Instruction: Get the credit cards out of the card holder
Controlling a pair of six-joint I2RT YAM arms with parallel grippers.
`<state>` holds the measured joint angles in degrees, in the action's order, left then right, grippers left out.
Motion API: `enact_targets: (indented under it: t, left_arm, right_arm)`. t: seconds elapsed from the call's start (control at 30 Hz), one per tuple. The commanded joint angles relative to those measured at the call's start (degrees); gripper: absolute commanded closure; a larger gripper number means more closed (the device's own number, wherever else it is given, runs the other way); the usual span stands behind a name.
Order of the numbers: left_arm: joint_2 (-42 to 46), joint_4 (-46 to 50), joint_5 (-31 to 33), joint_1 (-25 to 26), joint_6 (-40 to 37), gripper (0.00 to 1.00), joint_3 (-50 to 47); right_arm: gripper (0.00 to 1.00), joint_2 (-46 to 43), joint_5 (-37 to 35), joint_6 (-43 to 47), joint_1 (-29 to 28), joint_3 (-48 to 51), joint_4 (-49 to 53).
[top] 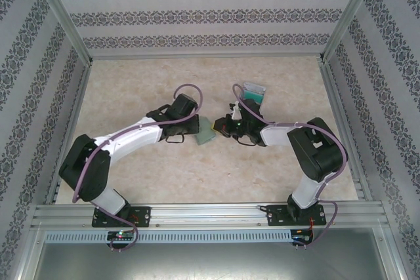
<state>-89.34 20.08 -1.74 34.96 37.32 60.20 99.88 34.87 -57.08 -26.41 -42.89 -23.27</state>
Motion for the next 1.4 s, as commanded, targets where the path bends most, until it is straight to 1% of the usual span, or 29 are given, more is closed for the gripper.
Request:
enact_targets:
  t: [0.0,0.2,0.23,0.3,0.33,0.4,0.47,0.63,0.8,0.87,0.9,0.97,1.1,1.17,1.23,1.37]
  left_arm:
    - [3.54,-1.27,1.23,-2.53,1.60,1.00,-1.93]
    - [3.29,-2.92,-1.43,-2.68,2.62,1.00,-3.25]
    - [2.62,-2.85,-2.18,-2.70,2.41,0.98,-2.88]
    - [1.16,-2.25,-3.49,-2.64,2.13,0.79,-1.75]
    - [0.12,-2.16,-4.64,-2.62,1.92,0.73,-1.04]
    - [-2.02,-1.85,-7.15,-2.54,1.71,0.70,0.43]
    - [-4.48,-1.60,-9.42,-2.26,1.57,0.63,1.81]
    - [-9.71,1.74,-10.17,-0.69,0.49,0.62,5.94]
    - [-14.45,7.09,-8.93,0.85,-1.67,0.60,10.29]
    - [-15.73,8.82,-8.10,1.54,-2.62,0.55,11.55]
    - [-16.35,9.82,-7.14,1.89,-2.94,0.54,12.18]
    - [-17.67,12.81,-5.04,2.63,-3.84,0.55,13.62]
    - [-19.70,15.93,-2.97,3.35,-4.41,0.56,15.11]
    - [-20.81,17.36,-1.83,3.36,-4.47,0.61,15.88]
    - [-21.46,17.80,-0.77,3.41,-4.63,0.63,16.15]
    - [-22.63,19.82,2.28,4.17,-5.73,0.74,16.87]
  right_arm:
    - [1.00,-0.73,-2.25,0.85,1.49,1.96,2.18]
    - [1.00,0.01,-1.68,1.16,1.37,0.88,2.22]
    - [1.00,0.06,-1.77,1.42,1.19,0.52,2.57]
    - [1.00,-0.03,-2.25,2.01,0.77,0.06,3.09]
    - [1.00,-0.11,-2.56,2.27,0.45,-0.16,3.39]
    - [1.00,-0.12,-2.87,2.67,-0.09,-0.43,3.50]
    - [1.00,-0.36,-3.37,3.23,-0.86,-0.69,3.56]
    - [1.00,-1.16,-4.93,5.19,-2.39,-1.75,5.79]
    - [1.00,-1.09,-5.17,5.48,-2.68,-2.09,6.24]
    - [1.00,-1.09,-5.25,5.54,-2.77,-2.27,6.31]
    - [1.00,-1.08,-5.30,5.49,-2.85,-2.30,6.33]
    - [1.00,-1.00,-5.47,5.40,-2.94,-2.45,6.46]
    - [1.00,-0.91,-5.52,5.26,-3.11,-2.69,6.39]
    - [1.00,-0.91,-5.57,5.31,-3.29,-2.93,6.47]
    - [1.00,-1.00,-5.74,5.28,-3.47,-2.96,6.65]
    - [1.00,-1.25,-6.24,5.25,-3.56,-2.91,6.84]
